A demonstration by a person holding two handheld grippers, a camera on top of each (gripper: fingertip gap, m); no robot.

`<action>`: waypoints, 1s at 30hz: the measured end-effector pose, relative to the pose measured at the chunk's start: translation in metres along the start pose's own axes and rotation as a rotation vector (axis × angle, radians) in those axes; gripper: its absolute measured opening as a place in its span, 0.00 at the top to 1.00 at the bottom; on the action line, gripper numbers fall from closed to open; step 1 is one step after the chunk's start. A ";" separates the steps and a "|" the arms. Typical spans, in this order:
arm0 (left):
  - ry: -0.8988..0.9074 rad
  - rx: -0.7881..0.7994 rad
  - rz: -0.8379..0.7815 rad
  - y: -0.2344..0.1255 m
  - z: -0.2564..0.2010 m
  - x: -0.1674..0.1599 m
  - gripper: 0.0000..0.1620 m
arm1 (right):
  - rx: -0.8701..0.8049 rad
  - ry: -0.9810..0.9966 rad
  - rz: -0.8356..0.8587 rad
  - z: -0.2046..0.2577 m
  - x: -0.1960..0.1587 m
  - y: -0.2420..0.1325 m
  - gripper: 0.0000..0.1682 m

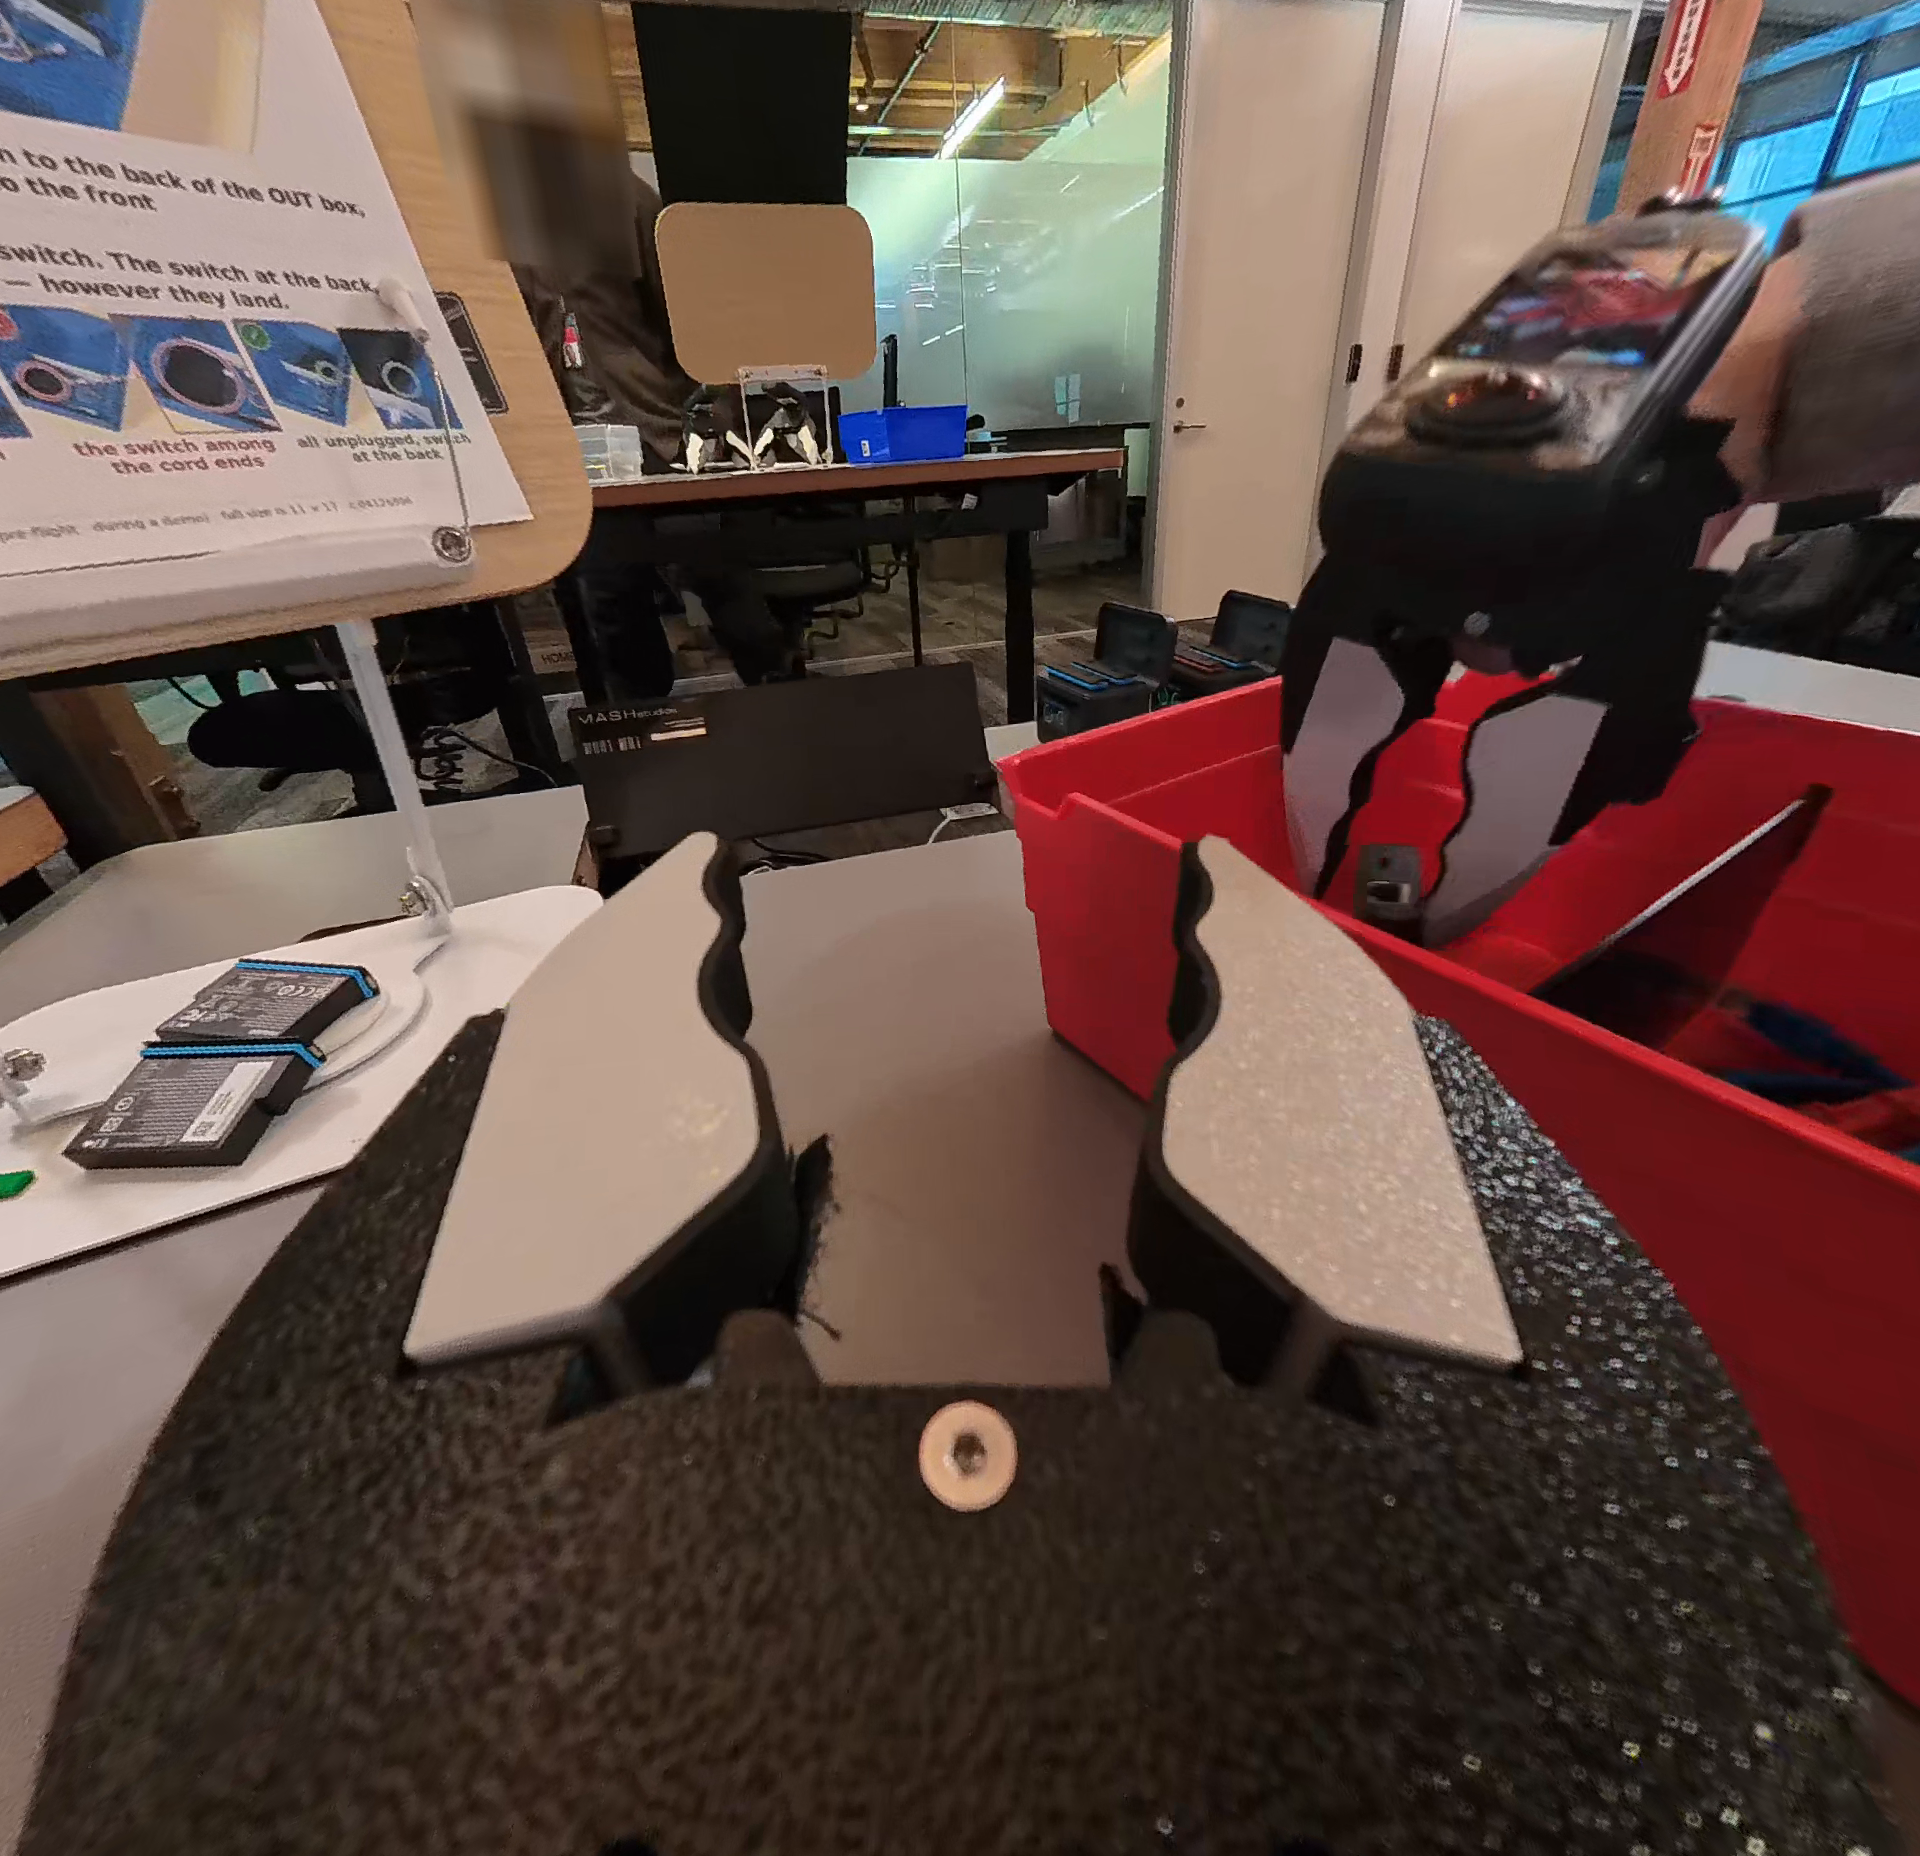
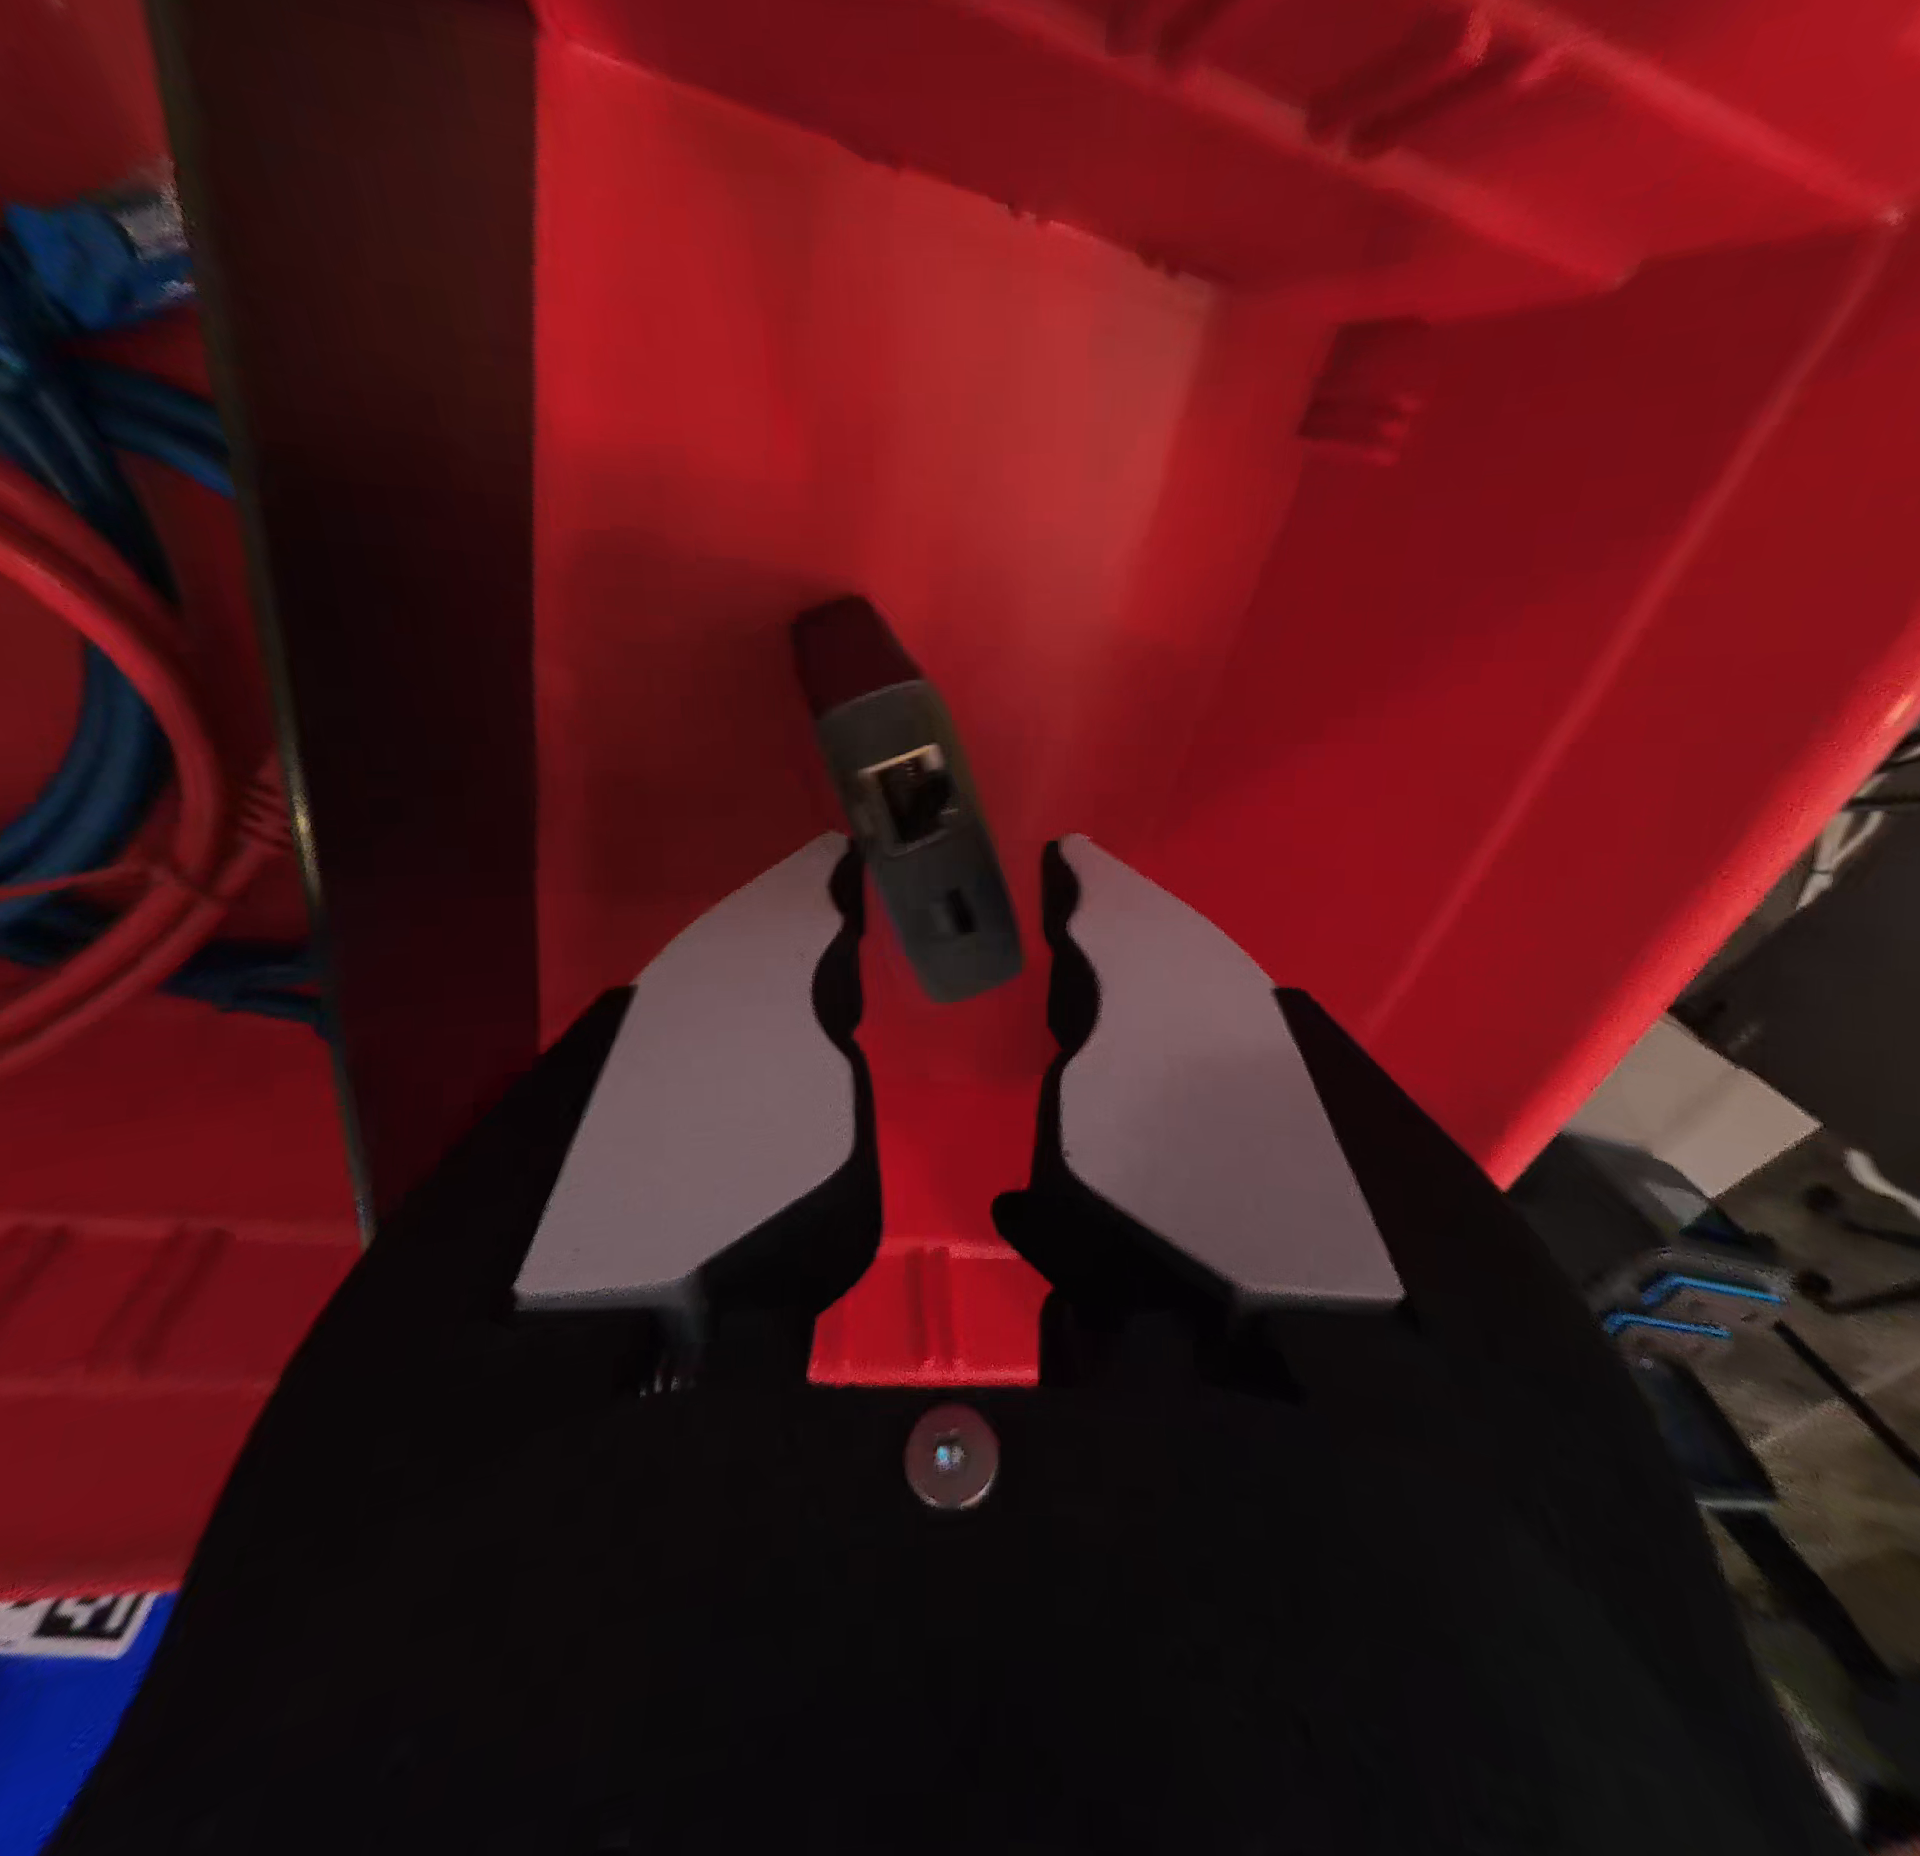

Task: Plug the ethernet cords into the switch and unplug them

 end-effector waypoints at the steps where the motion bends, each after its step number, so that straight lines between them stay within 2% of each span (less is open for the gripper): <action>1: -0.007 -0.003 -0.004 0.000 0.000 0.001 0.51 | -0.007 -0.020 0.002 0.000 0.001 0.001 0.83; 4: -0.032 -0.066 -0.054 -0.002 -0.003 0.004 0.49 | -0.034 -0.021 0.022 0.001 0.002 -0.002 0.86; 7: -0.036 -0.124 -0.122 -0.004 -0.006 0.009 0.49 | -0.150 0.004 -0.086 -0.004 0.007 -0.021 0.88; 9: -0.027 -0.150 -0.167 -0.008 -0.007 0.013 0.50 | -0.249 0.086 -0.227 -0.011 0.014 -0.046 0.88; 13: 0.004 -0.222 -0.276 -0.017 -0.015 0.027 0.52 | -0.359 0.247 -0.631 -0.005 0.039 -0.105 0.88; 15: -0.002 -0.326 -0.324 -0.021 -0.026 0.035 0.56 | -0.385 0.274 -0.810 0.009 0.054 -0.127 0.88; 18: -0.043 -0.600 -0.369 -0.029 -0.053 0.043 0.68 | -0.378 0.259 -0.991 0.038 0.074 -0.142 0.88; 21: -0.083 -0.703 -0.410 -0.032 -0.068 0.043 0.69 | -0.367 0.273 -1.099 0.058 0.086 -0.147 0.88; 25: -0.012 -0.746 -0.400 -0.033 -0.082 0.041 0.71 | -0.347 0.299 -1.140 0.075 0.092 -0.148 0.89; 30: 0.061 -0.739 -0.335 -0.029 -0.092 0.036 0.63 | -0.376 0.348 -1.189 0.082 0.090 -0.153 0.89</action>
Point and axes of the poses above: each gripper's, where its closed fingertips meet, y out along the fingers, x out of its top, z = x × y across the jaws, the point moved 6 cm from there along -y, back along the fingers, and after that the axes turned 11 degrees about -x, right-handed, at the moved point
